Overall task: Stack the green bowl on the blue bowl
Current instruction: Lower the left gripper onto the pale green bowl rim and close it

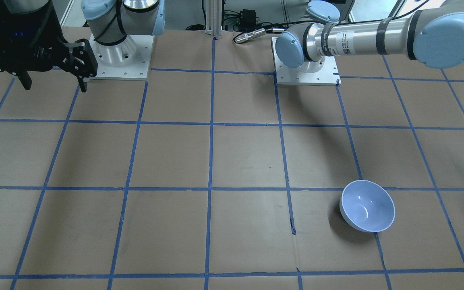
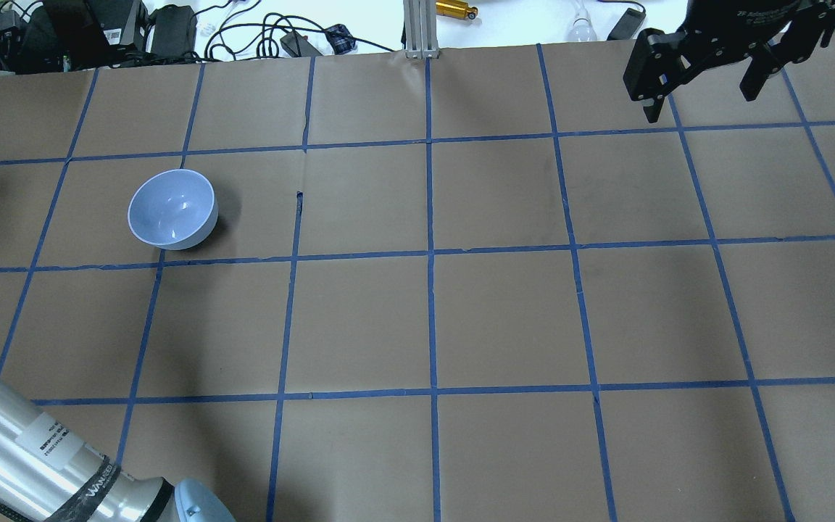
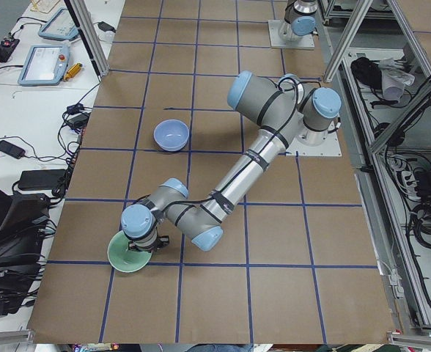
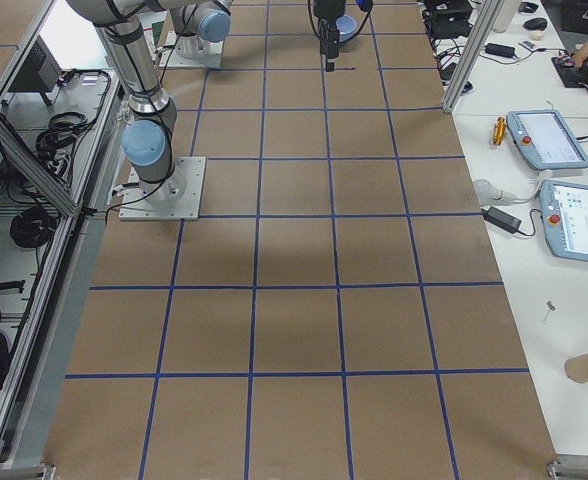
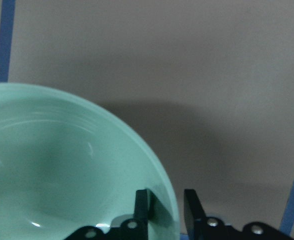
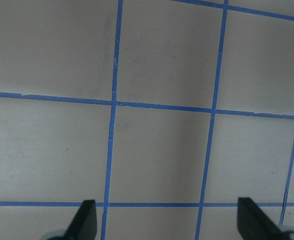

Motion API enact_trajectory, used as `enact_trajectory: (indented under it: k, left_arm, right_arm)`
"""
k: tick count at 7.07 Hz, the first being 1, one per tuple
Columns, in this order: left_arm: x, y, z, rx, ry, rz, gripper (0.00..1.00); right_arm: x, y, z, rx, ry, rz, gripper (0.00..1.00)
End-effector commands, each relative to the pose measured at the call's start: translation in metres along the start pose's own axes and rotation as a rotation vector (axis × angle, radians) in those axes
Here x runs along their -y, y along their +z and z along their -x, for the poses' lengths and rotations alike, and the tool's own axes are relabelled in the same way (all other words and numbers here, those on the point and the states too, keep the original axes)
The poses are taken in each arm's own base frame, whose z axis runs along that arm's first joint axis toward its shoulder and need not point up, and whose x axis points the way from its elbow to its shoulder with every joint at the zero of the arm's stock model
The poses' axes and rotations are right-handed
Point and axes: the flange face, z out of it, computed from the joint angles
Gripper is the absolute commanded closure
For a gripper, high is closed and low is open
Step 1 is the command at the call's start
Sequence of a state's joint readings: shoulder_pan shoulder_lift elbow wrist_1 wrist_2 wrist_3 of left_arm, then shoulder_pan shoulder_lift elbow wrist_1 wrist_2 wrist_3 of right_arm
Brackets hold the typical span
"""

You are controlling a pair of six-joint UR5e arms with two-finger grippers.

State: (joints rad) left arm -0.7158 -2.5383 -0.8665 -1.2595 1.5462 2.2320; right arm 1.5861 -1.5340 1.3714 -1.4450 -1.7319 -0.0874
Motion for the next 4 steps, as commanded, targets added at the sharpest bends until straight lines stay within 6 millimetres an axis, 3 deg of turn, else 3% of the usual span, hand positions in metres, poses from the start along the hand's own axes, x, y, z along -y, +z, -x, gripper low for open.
enact_trajectory:
  k: [1,4]
  left_arm:
    - [0.0006,-0.0034,0.0002,0.003,0.004,0.003,1.00]
    - [0.0018,-0.0085,0.0009,0.008,0.007,0.006,1.00]
  right_arm:
    - [0.0000,0.0000,0.0000,0.000,0.000,0.000,0.00]
    - [0.0000,0.0000,0.0000,0.000,0.000,0.000,0.00]
